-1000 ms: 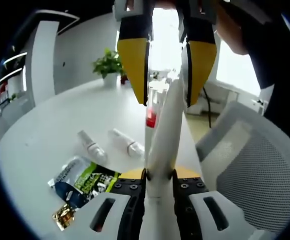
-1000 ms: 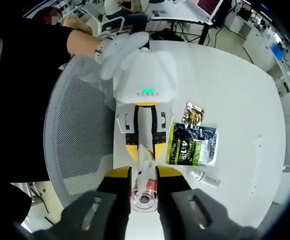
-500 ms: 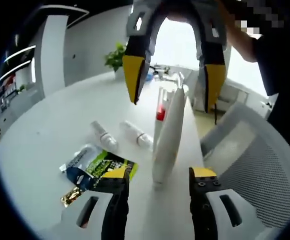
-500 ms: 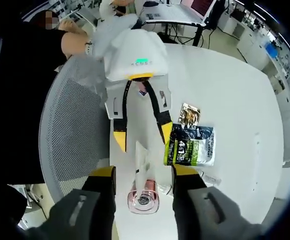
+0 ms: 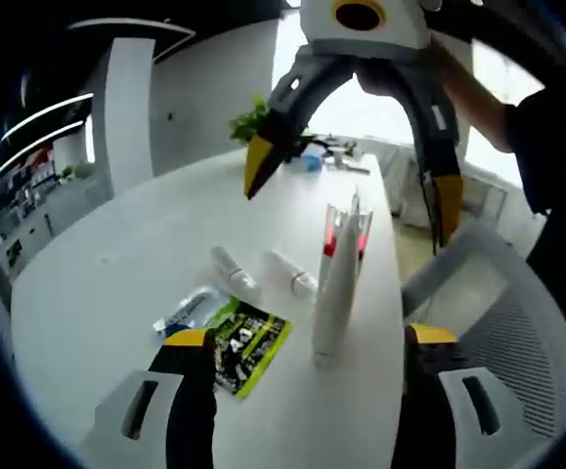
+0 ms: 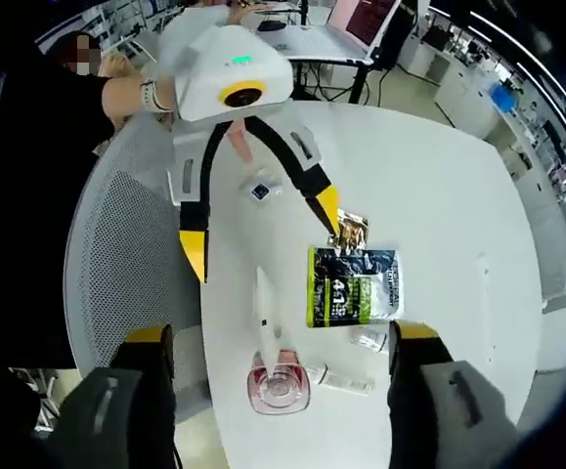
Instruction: Arrange the skincare products in the storage area until every visible bottle or jar stands upright without overlapping.
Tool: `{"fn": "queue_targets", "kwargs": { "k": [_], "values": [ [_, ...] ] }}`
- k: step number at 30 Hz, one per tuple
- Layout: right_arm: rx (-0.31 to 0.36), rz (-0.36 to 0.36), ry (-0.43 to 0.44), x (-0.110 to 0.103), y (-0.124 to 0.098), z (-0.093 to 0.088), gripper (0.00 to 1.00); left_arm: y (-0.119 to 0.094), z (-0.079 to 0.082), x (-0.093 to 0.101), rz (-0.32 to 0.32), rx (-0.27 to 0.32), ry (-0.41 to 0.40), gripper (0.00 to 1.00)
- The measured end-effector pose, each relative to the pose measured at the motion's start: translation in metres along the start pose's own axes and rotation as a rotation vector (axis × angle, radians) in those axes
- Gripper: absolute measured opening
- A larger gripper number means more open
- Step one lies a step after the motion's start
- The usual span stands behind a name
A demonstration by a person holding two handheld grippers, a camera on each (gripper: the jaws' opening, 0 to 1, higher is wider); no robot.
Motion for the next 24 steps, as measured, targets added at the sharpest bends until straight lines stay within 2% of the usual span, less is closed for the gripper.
{"fn": "queue_targets", "kwargs": {
  "k": [5, 8, 12, 14, 18, 24],
  "values": [
    [0.021, -0.036, 0.033, 0.002, -0.001, -0.002, 0.93, -0.012, 0.005, -0.001, 0.029, 0.016, 0.018, 0.85],
    [0.045, -0.061, 0.061, 0.002, -0.003, -0.003, 0.97, -0.02, 0.007, -0.006, 0.065, 0.03, 0.022, 0.88],
    [0.053, -0.094, 0.083, 0.003, -0.007, -0.006, 0.97, -0.029, 0.007, -0.005, 0.069, 0.051, 0.01, 0.91],
    [0.052, -0.133, 0.106, 0.006, -0.01, -0.008, 0.96, -0.034, 0.007, -0.005, 0.081, 0.062, 0.016, 0.92],
    [0.07, -0.168, 0.118, 0.006, -0.017, -0.012, 0.95, -0.041, 0.007, -0.007, 0.104, 0.08, 0.017, 0.96],
    [0.067, -0.223, 0.113, 0.004, -0.023, -0.017, 0.9, -0.055, 0.007, -0.009, 0.148, 0.122, 0.018, 0.97]
  ]
}}
Point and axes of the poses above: the point that each gripper's makers call its tool centre point, and the gripper's own axes: y roughly forward along the fingers, x roughly to its right, z roughly out of its top, the point moved 3 cm from there along -y, roughly backward along the fingers, and after that the axes turned 14 degrees about -y, right-handed, at the moved point
